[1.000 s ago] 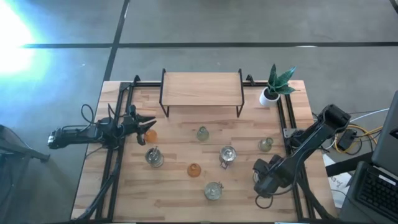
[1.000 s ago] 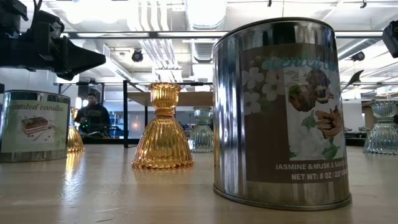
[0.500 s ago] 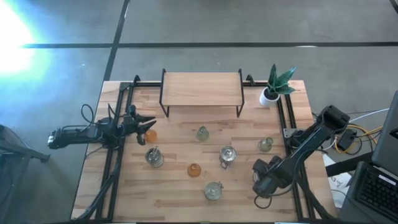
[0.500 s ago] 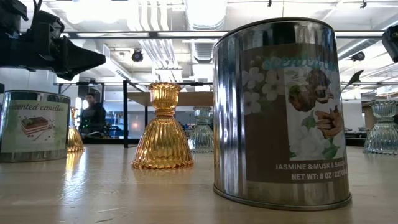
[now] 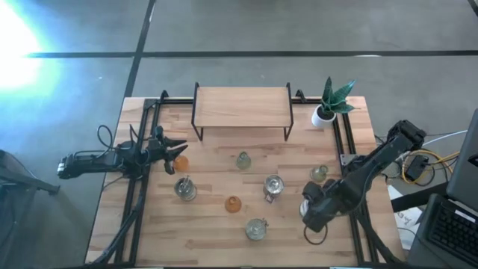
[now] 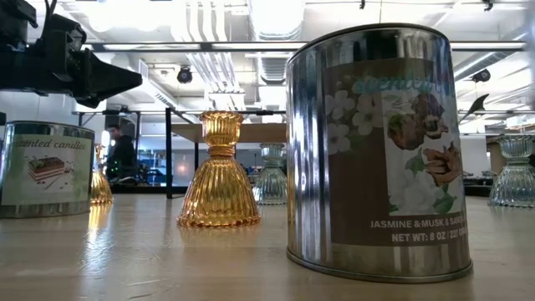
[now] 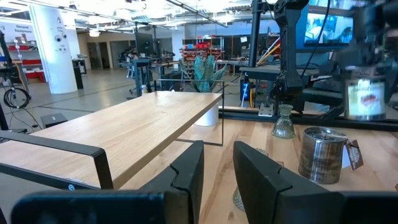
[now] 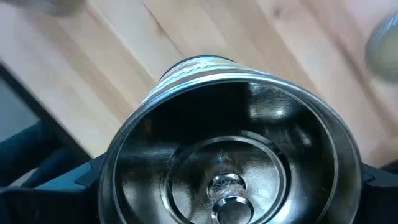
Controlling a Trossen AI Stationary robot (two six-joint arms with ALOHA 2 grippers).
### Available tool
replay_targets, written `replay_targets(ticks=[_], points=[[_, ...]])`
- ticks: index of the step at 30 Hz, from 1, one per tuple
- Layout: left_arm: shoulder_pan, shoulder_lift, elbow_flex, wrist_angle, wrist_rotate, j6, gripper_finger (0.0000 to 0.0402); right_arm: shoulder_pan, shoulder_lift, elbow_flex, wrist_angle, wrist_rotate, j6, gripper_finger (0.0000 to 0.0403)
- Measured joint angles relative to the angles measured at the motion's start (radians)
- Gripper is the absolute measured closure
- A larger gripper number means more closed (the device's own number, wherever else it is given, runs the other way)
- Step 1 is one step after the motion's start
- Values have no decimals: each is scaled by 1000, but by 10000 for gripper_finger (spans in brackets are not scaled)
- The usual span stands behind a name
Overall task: Pick & Place candle stick holders
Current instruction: Put the right green scented candle on the shelf
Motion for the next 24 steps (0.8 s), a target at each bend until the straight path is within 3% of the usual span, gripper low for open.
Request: replay_targets(ticks=[14, 24], points=[[0, 0, 0, 0, 0, 0, 310, -478, 63, 319, -212, -13, -596, 61], [0, 0, 0, 0, 0, 0, 310, -787, 255, 522, -230, -72, -879, 62]])
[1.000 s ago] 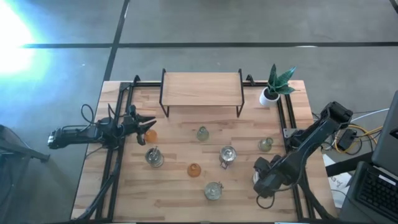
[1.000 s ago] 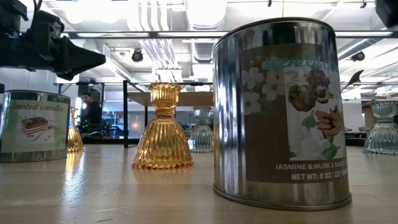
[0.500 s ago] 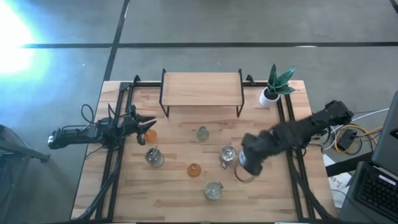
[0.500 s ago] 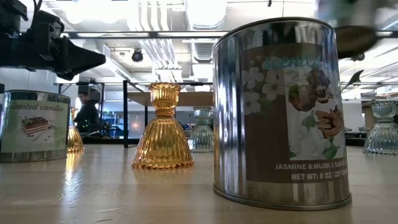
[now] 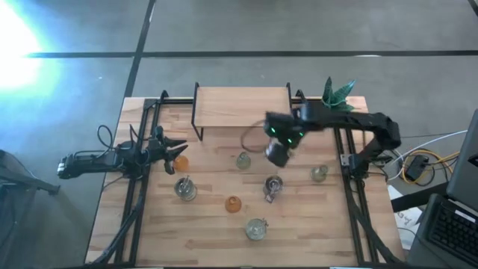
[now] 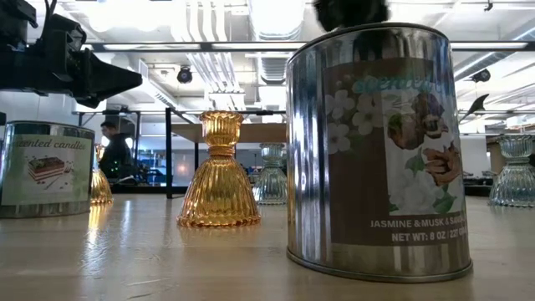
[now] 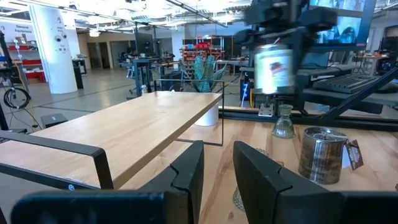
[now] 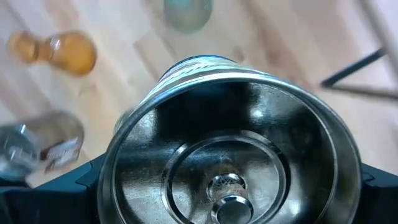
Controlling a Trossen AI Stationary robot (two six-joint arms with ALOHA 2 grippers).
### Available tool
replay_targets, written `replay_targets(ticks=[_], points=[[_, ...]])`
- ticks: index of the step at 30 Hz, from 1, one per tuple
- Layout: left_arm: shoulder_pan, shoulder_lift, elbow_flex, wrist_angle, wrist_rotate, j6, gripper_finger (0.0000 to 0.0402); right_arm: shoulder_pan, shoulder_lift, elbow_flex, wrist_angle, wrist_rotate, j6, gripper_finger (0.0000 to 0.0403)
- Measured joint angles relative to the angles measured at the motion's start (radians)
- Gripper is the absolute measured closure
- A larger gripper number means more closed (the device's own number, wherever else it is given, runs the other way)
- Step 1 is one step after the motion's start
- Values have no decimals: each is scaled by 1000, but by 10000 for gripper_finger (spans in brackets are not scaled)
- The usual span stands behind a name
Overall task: Pick & Place candle stick holders
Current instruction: Put the right green scented candle on the shelf
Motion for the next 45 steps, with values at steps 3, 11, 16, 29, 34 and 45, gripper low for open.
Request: replay_targets(ticks=[3, 11, 16, 29, 34, 45], points=[[0, 0, 0, 0, 0, 0, 310, -64, 81, 101, -17, -2, -54, 62], [0, 0, 0, 0, 0, 0, 310, -195, 323, 418, -155, 5, -148, 62], [0, 0, 0, 0, 0, 0, 310, -253, 443, 596, -214, 7, -201, 62], [0, 0, 0, 0, 0, 0, 310, -360, 499, 656, -192, 39, -267, 61], [0, 0, 0, 0, 0, 0, 310, -370, 499, 655, -159, 38, -288, 60], [0, 0, 0, 0, 0, 0, 310, -372, 500, 654, -119, 60, -286, 23]])
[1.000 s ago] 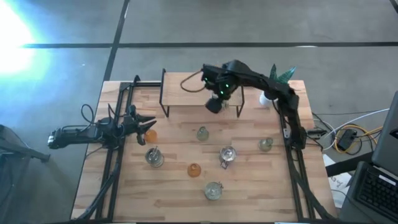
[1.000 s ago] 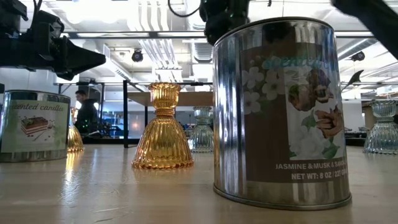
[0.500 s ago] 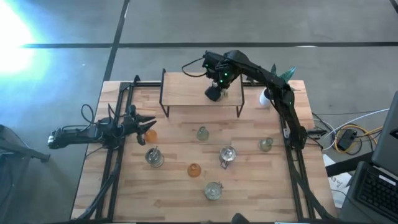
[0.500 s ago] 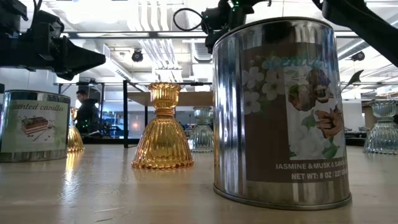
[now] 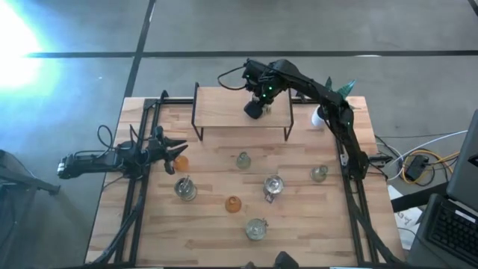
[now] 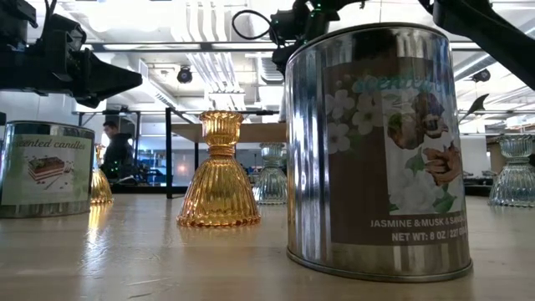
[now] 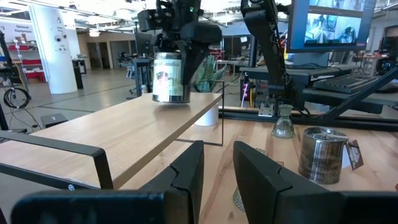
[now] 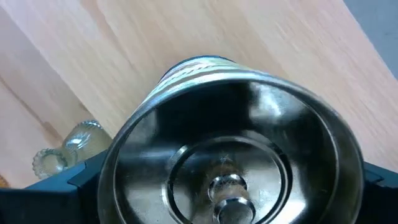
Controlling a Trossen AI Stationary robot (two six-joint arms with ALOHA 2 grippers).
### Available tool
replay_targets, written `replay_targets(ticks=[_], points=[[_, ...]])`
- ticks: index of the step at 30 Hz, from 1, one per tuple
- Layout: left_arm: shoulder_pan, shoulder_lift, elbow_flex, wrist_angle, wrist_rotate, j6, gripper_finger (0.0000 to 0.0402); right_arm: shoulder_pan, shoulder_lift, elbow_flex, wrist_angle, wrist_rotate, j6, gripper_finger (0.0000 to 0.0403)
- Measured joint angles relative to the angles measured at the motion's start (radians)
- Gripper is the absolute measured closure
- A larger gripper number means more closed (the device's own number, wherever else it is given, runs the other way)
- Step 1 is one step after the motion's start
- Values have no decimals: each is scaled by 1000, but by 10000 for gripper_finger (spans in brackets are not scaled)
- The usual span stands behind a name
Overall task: Pick & Place candle stick holders
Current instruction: Put the right green scented candle on the shelf
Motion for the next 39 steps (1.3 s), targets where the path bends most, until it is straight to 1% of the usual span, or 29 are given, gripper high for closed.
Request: replay_targets(ticks=[6, 12, 19, 24, 30, 39], points=[[0, 0, 0, 0, 0, 0, 310, -3, 0, 0, 6, 0, -2, 6], [0, 0, 0, 0, 0, 0, 310, -3, 0, 0, 23, 4, -38, 4], [0, 0, 0, 0, 0, 0, 310, 0, -17, 7, 25, 42, -52, 3], [0, 0, 0, 0, 0, 0, 310, 0, -55, 8, 27, 76, -59, 3], [0, 0, 0, 0, 0, 0, 310, 5, -102, 8, 32, 79, -55, 3], [0, 0, 0, 0, 0, 0, 310, 47, -245, 8, 85, 79, -58, 3]])
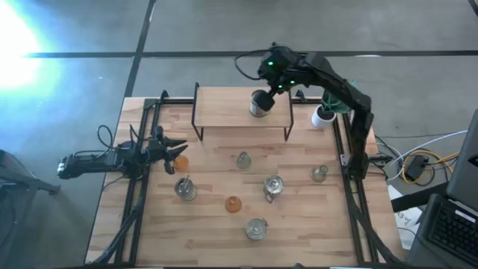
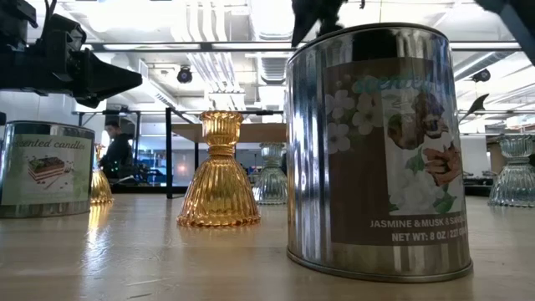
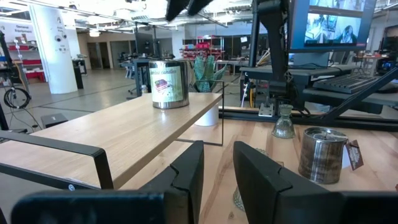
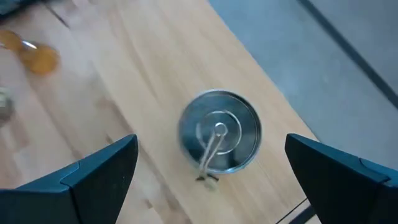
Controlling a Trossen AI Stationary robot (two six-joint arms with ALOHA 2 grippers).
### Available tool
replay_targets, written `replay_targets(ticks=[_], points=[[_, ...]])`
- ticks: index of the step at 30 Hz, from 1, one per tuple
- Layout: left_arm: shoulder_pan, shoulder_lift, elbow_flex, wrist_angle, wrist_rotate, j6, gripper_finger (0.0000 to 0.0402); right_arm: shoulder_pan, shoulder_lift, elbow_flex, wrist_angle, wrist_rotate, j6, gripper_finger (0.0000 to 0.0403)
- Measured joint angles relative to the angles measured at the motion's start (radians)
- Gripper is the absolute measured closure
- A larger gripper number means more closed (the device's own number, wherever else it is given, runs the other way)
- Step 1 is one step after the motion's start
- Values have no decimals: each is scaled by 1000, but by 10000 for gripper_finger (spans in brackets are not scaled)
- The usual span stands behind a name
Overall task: Pick & Place candle stick holders
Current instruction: Put the right green scented candle on the shelf
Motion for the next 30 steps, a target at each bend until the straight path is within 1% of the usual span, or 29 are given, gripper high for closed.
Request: replay_targets(ticks=[2, 4, 10, 14, 17, 20, 25, 27, 30], points=[[0, 0, 0, 0, 0, 0, 310, 17, -36, 0, 0, 6, 8, 3], [0, 0, 0, 0, 0, 0, 310, 42, -69, -1, -1, 45, 21, 3], [0, 0, 0, 0, 0, 0, 310, 173, -147, -29, -10, 242, 89, 5], [0, 0, 0, 0, 0, 0, 310, 274, -200, -93, -5, 351, 134, 28], [0, 0, 0, 0, 0, 0, 310, 338, -236, -162, 17, 388, 156, 64], [0, 0, 0, 0, 0, 0, 310, 385, -277, -256, 54, 390, 168, 108], [0, 0, 0, 0, 0, 0, 310, 398, -351, -465, 96, 393, 267, 188], [0, 0, 0, 0, 0, 0, 310, 396, -389, -562, 185, 417, 260, 220], [0, 0, 0, 0, 0, 0, 310, 393, -461, -710, 375, 462, 183, 265]])
